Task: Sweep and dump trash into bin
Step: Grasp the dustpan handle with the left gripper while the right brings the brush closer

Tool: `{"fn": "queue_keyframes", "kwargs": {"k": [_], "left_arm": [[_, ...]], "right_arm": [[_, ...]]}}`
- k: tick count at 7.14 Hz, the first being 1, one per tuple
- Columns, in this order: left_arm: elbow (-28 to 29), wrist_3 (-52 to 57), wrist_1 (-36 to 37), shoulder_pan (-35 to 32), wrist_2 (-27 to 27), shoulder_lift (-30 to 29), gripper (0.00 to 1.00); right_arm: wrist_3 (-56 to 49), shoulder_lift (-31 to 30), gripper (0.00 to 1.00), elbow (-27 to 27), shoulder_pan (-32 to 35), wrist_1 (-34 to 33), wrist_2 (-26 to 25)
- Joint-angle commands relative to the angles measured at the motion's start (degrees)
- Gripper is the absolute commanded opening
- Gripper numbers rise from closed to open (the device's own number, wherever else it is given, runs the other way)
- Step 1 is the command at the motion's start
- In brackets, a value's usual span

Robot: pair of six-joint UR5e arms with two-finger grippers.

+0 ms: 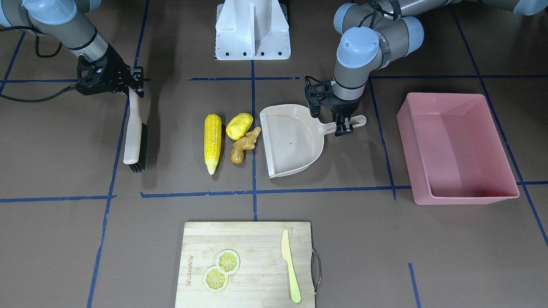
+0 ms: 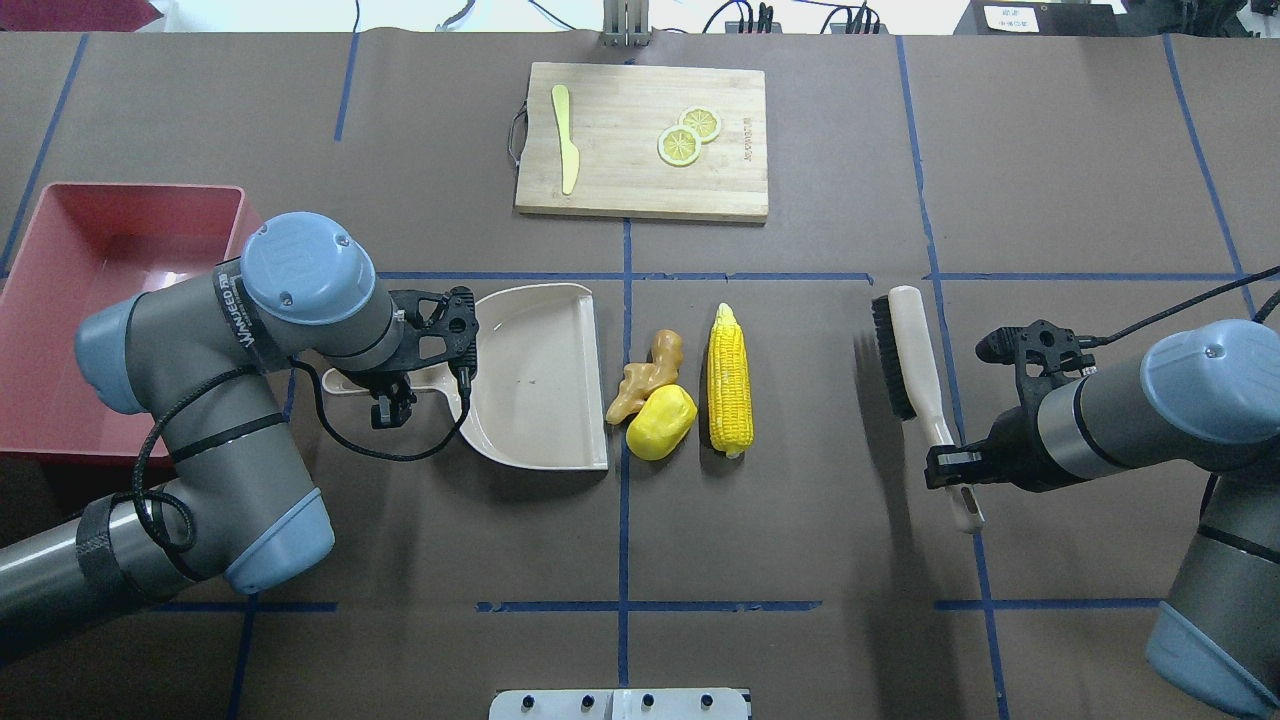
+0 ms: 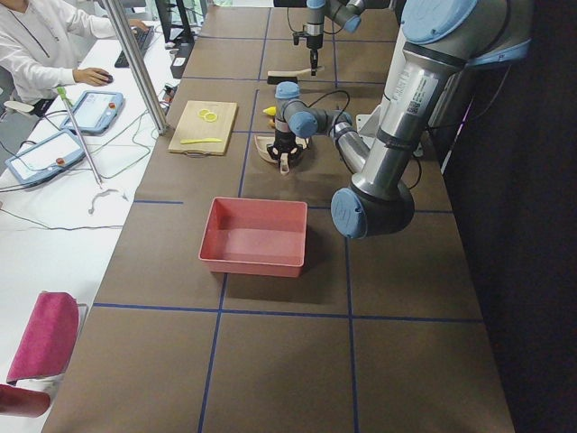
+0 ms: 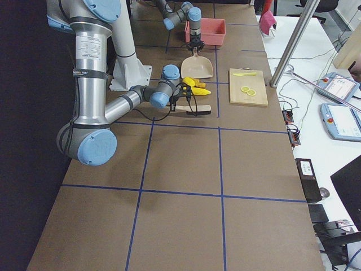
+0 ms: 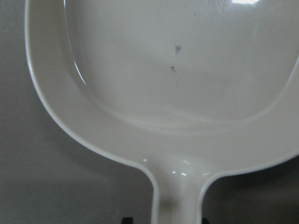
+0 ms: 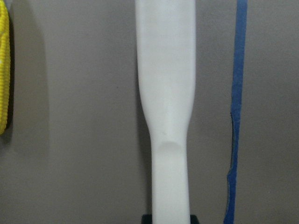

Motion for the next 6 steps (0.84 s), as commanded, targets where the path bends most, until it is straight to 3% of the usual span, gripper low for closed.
{"fn": "queue_keyframes", "kwargs": {"k": [1, 3, 6], "left_arm": [[0.0, 0.1, 0.5, 0.2, 1.0, -0.3, 0.0], [-0.2, 0.2, 2.4, 0.6, 1.1, -1.2, 0.0], [0.0, 1.1, 5.0, 1.9, 3.5, -3.7, 0.0]], "right_arm": [[2.0, 1.5, 0.0, 0.0, -1.0, -0.1, -0.3], [3.3, 3.4, 0.0, -0.1, -3.2, -1.2, -1.4], [5.4, 14.0, 0.0, -0.6, -6.0, -16.1, -0.3]]}}
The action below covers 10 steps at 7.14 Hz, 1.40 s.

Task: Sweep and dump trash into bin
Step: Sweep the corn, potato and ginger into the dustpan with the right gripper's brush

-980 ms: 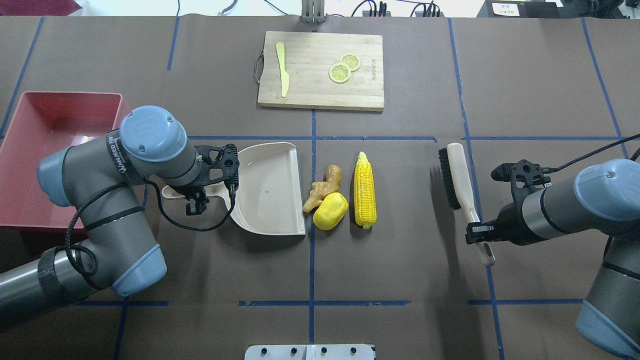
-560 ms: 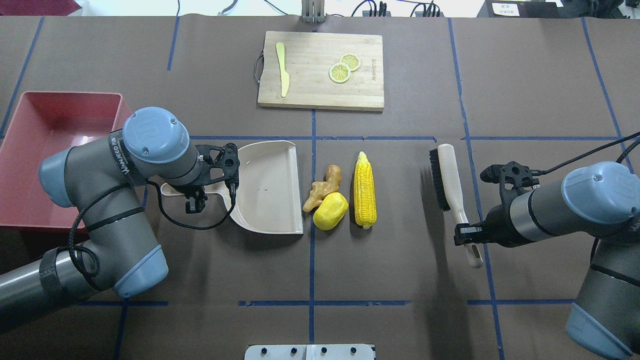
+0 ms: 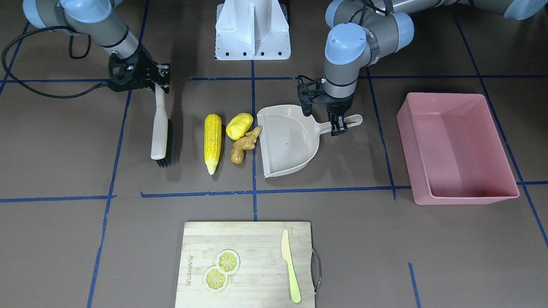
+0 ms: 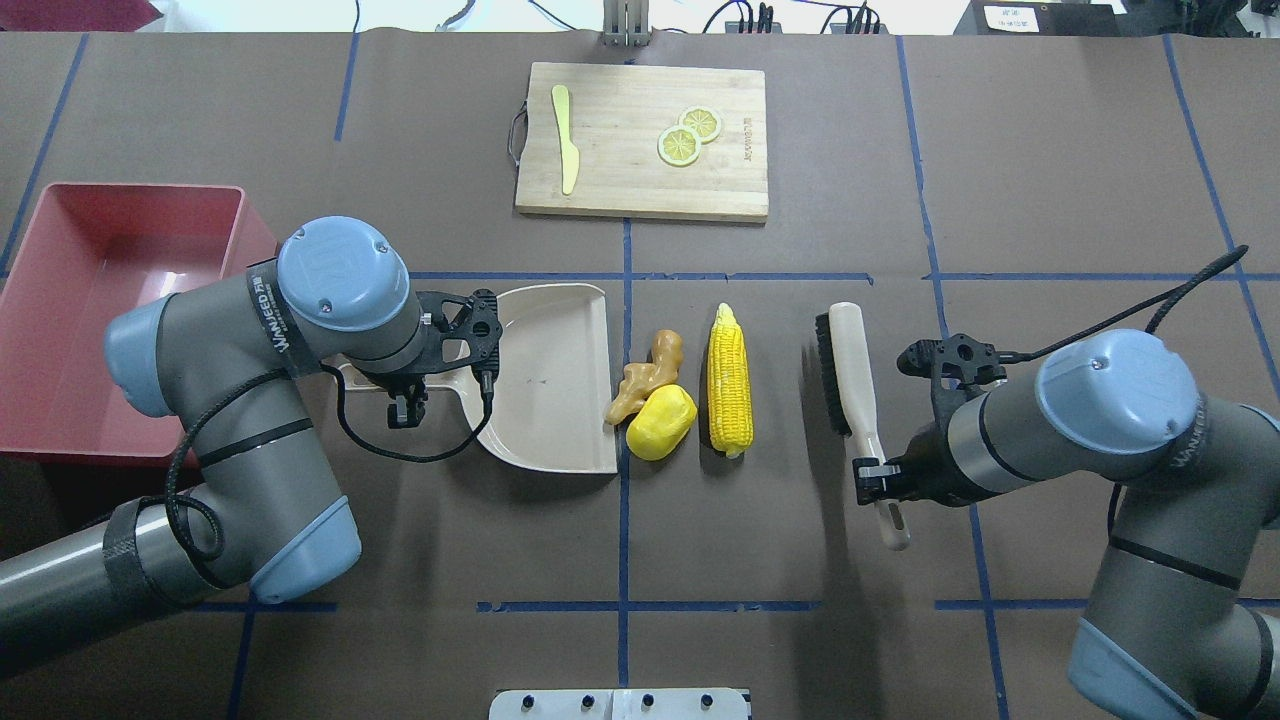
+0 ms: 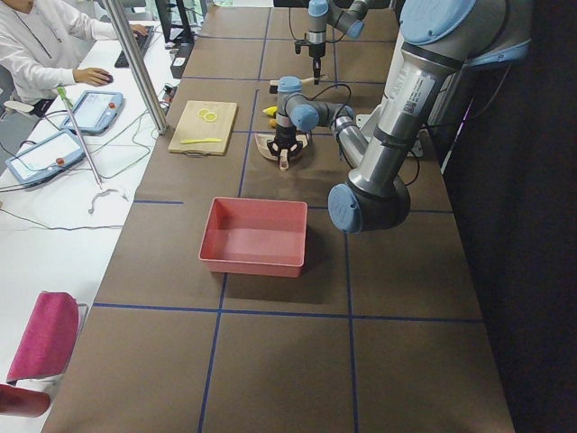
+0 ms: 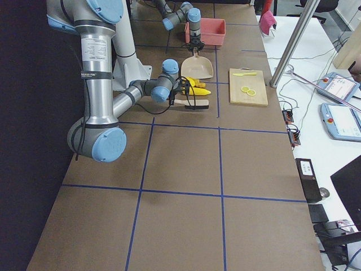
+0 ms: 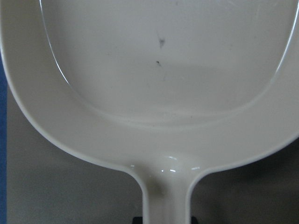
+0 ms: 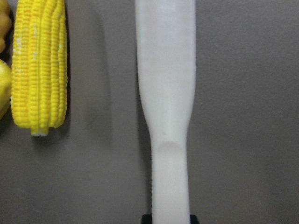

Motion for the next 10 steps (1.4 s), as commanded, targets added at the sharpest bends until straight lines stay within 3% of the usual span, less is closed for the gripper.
{"fn": "queue_keyframes", "kwargs": {"k": [1, 2, 6, 10], "left_arm": [[0.1, 0.3, 0.6, 0.5, 0.5, -0.7, 0.0], [0.2, 0.3, 0.6, 0.6, 0.5, -1.0, 0.0], [0.6, 0.2, 2.7, 1.3, 0.4, -3.7, 0.0], [6.0, -1.4, 2.0, 1.8, 0.1, -8.4, 0.0]], "right_arm": [[0.6, 7.4, 0.0, -0.3, -2.9, -11.8, 1.2], [0.7, 9.6, 0.0, -1.0, -4.9, -14.4, 1.1], [3.7, 19.1, 0.0, -9.5, -5.5, -14.2, 1.1], [3.4, 22.5, 0.0, -10.5, -5.5, -13.7, 1.1]]}}
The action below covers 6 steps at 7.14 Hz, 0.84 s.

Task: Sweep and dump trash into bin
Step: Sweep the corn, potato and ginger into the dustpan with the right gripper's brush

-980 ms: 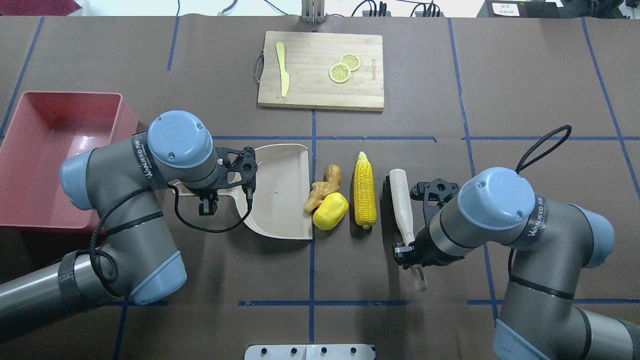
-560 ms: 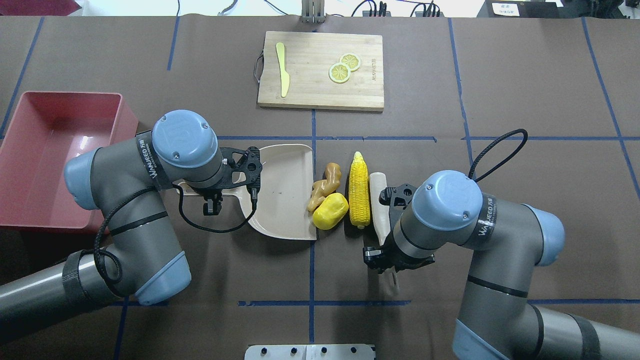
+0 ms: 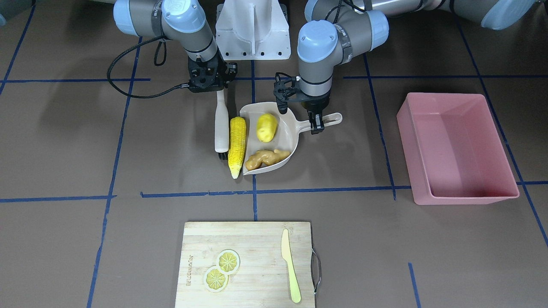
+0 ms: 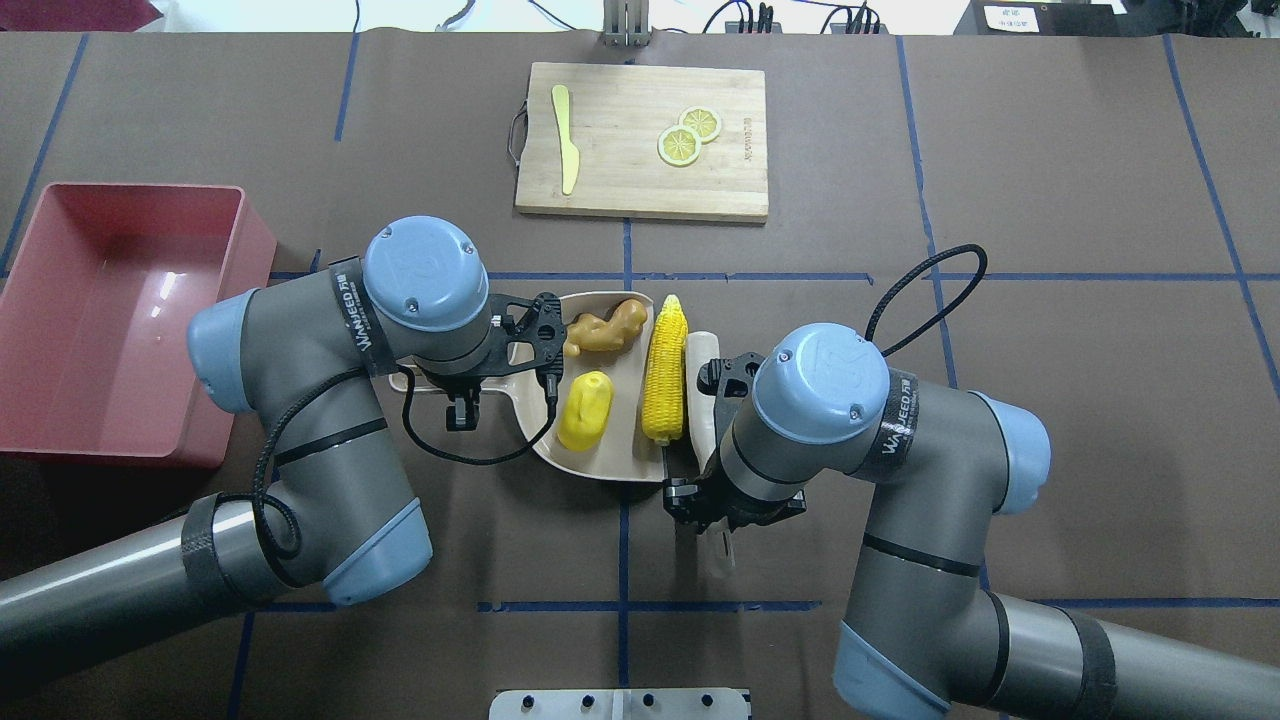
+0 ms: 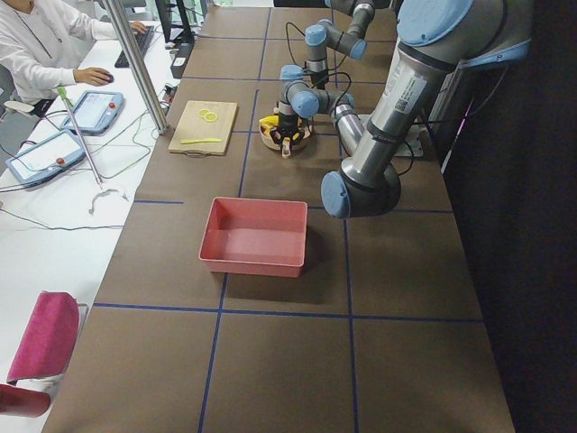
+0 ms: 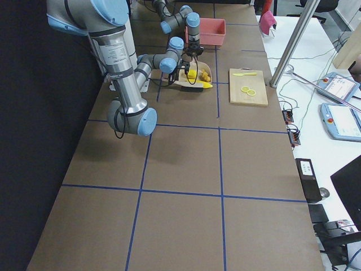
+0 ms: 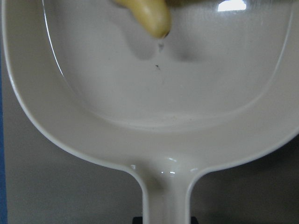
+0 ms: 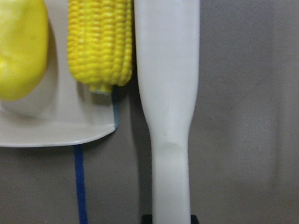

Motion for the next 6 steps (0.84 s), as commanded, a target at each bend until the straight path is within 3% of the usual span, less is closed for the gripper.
{"fn": "queue_keyframes", "kwargs": {"k": [1, 4, 6], "left_arm": [[1.7, -0.7, -1.6, 0.1, -0.2, -1.4, 0.0], [2.5, -3.8, -10.0, 1.0, -0.2, -0.5, 0.0], [2.6, -6.0, -16.1, 0.9, -0.5, 2.0, 0.0]], "right_arm": [[-0.2, 0.7, 0.0, -0.1, 0.0, 0.1, 0.0], [-0.2, 1.6, 0.0, 0.0, 0.3, 0.2, 0.5], [0.2, 1.0, 0.0, 2.7, 3.2, -0.1, 6.8]]}}
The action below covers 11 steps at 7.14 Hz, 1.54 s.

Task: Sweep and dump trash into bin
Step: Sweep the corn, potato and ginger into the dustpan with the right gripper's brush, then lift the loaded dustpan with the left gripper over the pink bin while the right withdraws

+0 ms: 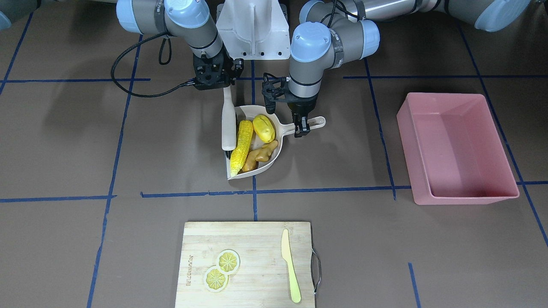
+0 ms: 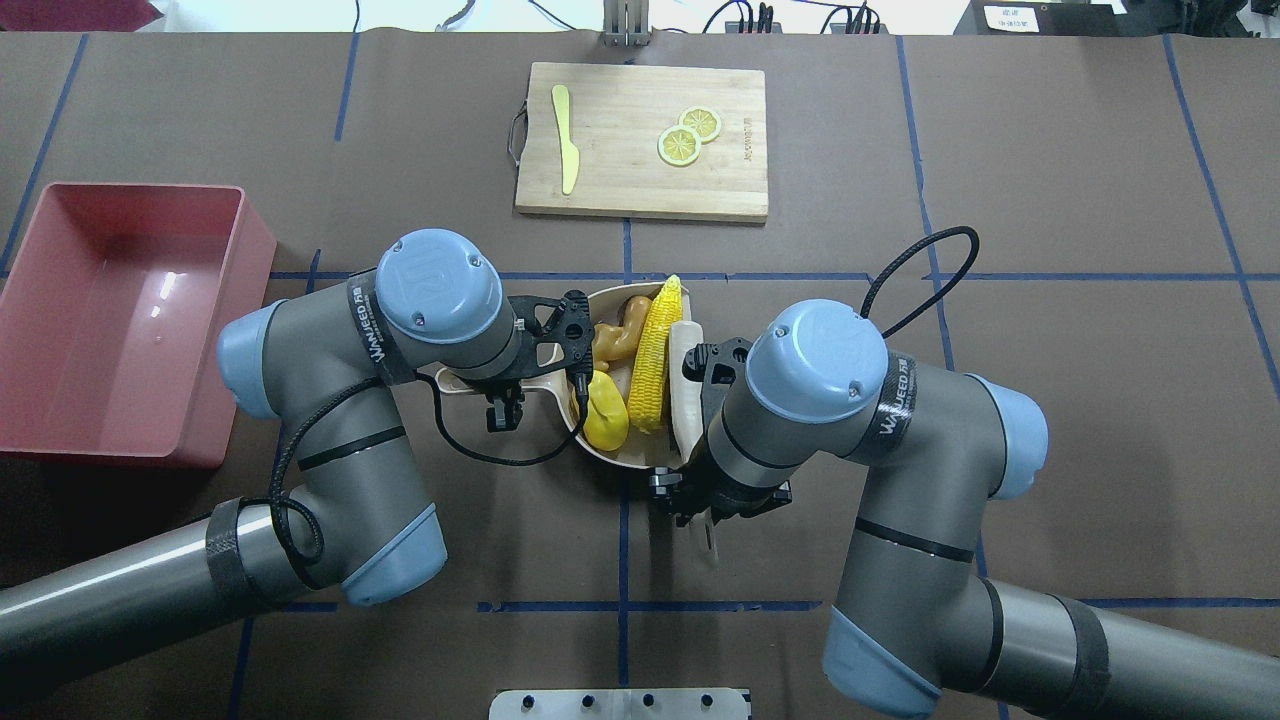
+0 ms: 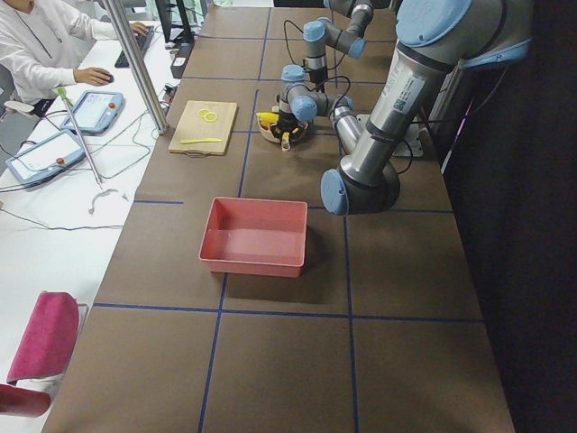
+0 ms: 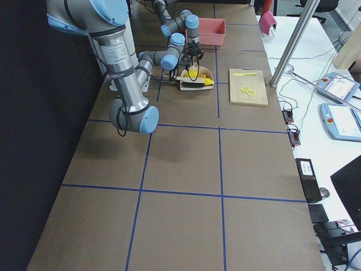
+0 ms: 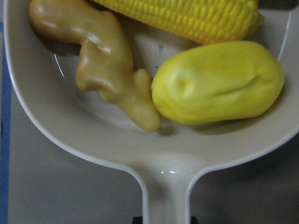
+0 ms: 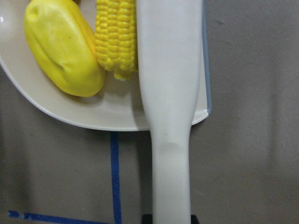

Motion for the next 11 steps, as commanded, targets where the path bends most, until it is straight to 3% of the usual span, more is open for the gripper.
{"fn": "queue_keyframes", "kwargs": {"k": [1, 3, 5, 7, 8, 11], "left_arm": [[0.5, -4.9, -10.1, 0.0, -0.1, 3.3, 0.0], [1.3, -7.5, -13.4, 0.0, -0.4, 3.7, 0.0], [0.6, -12.1, -17.0, -0.6, -2.9, 3.6, 0.0], [-1.0, -13.7, -17.3, -1.8, -3.2, 4.5, 0.0], [-3.5, -13.7, -17.2, -3.3, -4.3, 7.0, 0.0], [-7.2, -12.6, -16.6, -17.2, -18.4, 13.5, 0.01]], "right_arm": [[0.2, -0.8, 0.0, 1.9, 1.7, -0.2, 3.4], [0.2, -2.2, 0.0, 3.8, 3.7, -0.9, 3.9], [0.1, -7.0, 0.0, 12.5, 6.8, -6.0, 4.0], [0.2, -8.7, 0.0, 19.1, 11.5, -15.5, 3.8], [0.0, -14.1, 0.0, 21.9, 12.7, -16.2, 3.5], [-5.0, -22.8, 0.0, 23.8, 15.5, -15.8, 1.4]]}}
